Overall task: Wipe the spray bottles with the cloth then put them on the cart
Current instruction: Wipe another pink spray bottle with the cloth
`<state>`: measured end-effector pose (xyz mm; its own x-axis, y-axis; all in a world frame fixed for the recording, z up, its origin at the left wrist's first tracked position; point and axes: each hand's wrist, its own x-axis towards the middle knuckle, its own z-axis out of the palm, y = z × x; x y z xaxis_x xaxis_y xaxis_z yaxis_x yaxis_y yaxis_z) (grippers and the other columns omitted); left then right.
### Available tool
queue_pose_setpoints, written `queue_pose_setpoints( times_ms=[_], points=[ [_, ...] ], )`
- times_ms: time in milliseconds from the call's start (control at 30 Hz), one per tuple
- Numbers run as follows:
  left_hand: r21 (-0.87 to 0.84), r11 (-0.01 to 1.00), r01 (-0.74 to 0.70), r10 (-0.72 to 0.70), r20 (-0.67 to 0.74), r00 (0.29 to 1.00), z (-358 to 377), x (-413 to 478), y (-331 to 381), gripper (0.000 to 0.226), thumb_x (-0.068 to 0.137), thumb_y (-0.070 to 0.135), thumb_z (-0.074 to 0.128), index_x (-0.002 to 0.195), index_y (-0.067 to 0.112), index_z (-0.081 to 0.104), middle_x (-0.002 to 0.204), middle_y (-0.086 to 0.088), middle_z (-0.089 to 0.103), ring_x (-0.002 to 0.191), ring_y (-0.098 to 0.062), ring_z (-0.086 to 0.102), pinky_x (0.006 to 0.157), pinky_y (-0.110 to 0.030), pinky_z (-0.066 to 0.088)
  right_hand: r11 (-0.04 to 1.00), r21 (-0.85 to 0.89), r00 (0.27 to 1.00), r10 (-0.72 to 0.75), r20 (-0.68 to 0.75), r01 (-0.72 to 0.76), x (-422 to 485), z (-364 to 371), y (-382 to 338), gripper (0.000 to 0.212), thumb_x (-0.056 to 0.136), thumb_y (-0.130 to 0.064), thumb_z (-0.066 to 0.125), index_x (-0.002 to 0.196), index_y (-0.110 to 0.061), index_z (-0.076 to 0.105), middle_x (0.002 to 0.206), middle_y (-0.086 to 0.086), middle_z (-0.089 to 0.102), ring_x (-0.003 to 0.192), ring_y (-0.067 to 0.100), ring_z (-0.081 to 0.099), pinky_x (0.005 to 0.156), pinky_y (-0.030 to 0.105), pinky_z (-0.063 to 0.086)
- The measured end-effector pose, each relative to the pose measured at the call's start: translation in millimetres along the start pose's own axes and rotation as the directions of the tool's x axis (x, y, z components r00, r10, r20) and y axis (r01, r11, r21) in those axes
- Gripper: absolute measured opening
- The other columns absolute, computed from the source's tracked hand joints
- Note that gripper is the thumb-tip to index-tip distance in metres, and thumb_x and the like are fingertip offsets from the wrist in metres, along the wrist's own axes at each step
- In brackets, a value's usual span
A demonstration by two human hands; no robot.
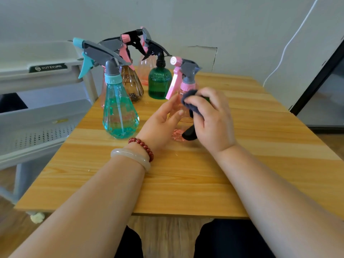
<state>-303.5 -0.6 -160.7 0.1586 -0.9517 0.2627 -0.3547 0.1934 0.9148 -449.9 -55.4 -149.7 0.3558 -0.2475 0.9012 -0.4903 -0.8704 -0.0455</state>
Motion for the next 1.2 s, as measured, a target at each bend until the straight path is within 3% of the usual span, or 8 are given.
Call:
queue_pose_setpoints(
  times_ms=[133,267,400,500,800,1000,1100,1200],
  points=[
    [0.02,1.0,-0.006,0.006,-0.011,1.0,0.3,1.1,-2.0,0.052,0.102,0.028,0.051,0.151,0.034,0.033,0.136,0.022,0.049,0.121,0.013,0.045,0.09,0.002,0.035,1.0,0.019,0.997,-0.019,0.079,0.018,-7.4,-4.7,0.0,0.017,0.085,0.003,0.06,0.095,-0.001,0.073,0.096,0.016,0.064,0.09,0.034,0.059,0.085,0.029,0.043],
    [-0.014,1.0,-0.025,0.025,-0.006,1.0,2.7,-0.3,-5.2,0.05,0.102,0.026,0.052,0.15,0.03,0.038,0.139,0.018,0.053,0.123,0.013,0.047,0.09,0.0,0.039,0.997,0.051,0.99,0.058,-0.126,-0.051,5.7,-5.7,-2.1,0.018,0.09,0.003,0.058,0.103,0.002,0.071,0.106,0.021,0.062,0.101,0.033,0.06,0.093,0.035,0.048],
    [-0.098,0.995,-0.032,0.029,-0.035,0.999,2.7,3.3,-8.3,0.055,0.098,0.031,0.055,0.15,0.025,0.039,0.14,0.013,0.055,0.129,0.002,0.049,0.111,-0.029,0.041,0.98,0.153,0.987,0.142,-0.08,-0.128,1.8,9.2,-8.6,0.025,0.088,0.005,0.057,0.111,0.003,0.066,0.114,0.019,0.058,0.109,0.027,0.055,0.097,0.031,0.046],
    [-0.073,0.997,-0.039,0.034,-0.069,0.997,1.0,5.3,-9.0,0.051,0.097,0.033,0.057,0.145,0.028,0.044,0.137,0.013,0.058,0.129,0.0,0.05,0.113,-0.038,0.041,0.966,0.195,0.986,0.161,0.045,-0.167,-9.4,10.9,-4.2,0.022,0.078,0.001,0.051,0.089,-0.002,0.07,0.095,0.013,0.059,0.09,0.029,0.057,0.081,0.032,0.047],
    [-0.022,0.999,-0.037,0.035,-0.071,0.997,0.1,0.9,-7.2,0.051,0.101,0.022,0.055,0.149,0.024,0.041,0.139,0.013,0.056,0.127,0.004,0.05,0.113,-0.032,0.039,0.949,0.242,0.971,0.227,-0.076,-0.203,2.5,3.2,-5.9,0.023,0.09,-0.001,0.063,0.112,0.002,0.065,0.113,0.009,0.058,0.11,0.017,0.054,0.099,0.016,0.037],
    [-0.116,0.993,-0.001,-0.004,-0.046,0.999,-1.6,-1.2,-3.7,0.061,0.087,0.036,0.061,0.145,0.024,0.048,0.133,0.015,0.061,0.124,0.002,0.054,0.11,-0.031,0.042,0.92,0.316,0.972,0.221,0.073,-0.233,-12.7,1.5,1.1,0.015,0.077,0.001,0.056,0.081,-0.001,0.071,0.089,0.007,0.061,0.085,0.018,0.058,0.076,0.02,0.046],
    [-0.051,0.999,-0.016,0.013,-0.074,0.997,1.9,-4.1,0.9,0.055,0.093,0.041,0.065,0.143,0.028,0.046,0.119,0.029,0.057,0.106,0.025,0.049,0.097,-0.005,0.04,0.858,0.354,0.926,0.368,0.08,-0.372,-11.1,-0.5,-2.0,0.019,0.077,0.0,0.056,0.083,-0.012,0.069,0.085,-0.008,0.061,0.084,0.002,0.058,0.076,0.014,0.045],
    [0.049,0.998,-0.047,0.053,-0.134,0.99,4.5,-3.4,-0.3,0.043,0.093,0.036,0.064,0.133,0.034,0.047,0.114,0.027,0.055,0.101,0.021,0.05,0.085,0.003,0.037,0.712,0.444,0.803,0.596,0.027,-0.544,-3.6,-5.2,-6.1,0.017,0.09,-0.009,0.061,0.098,-0.023,0.056,0.089,-0.018,0.06,0.084,-0.01,0.058,0.075,0.007,0.041]
  ],
)
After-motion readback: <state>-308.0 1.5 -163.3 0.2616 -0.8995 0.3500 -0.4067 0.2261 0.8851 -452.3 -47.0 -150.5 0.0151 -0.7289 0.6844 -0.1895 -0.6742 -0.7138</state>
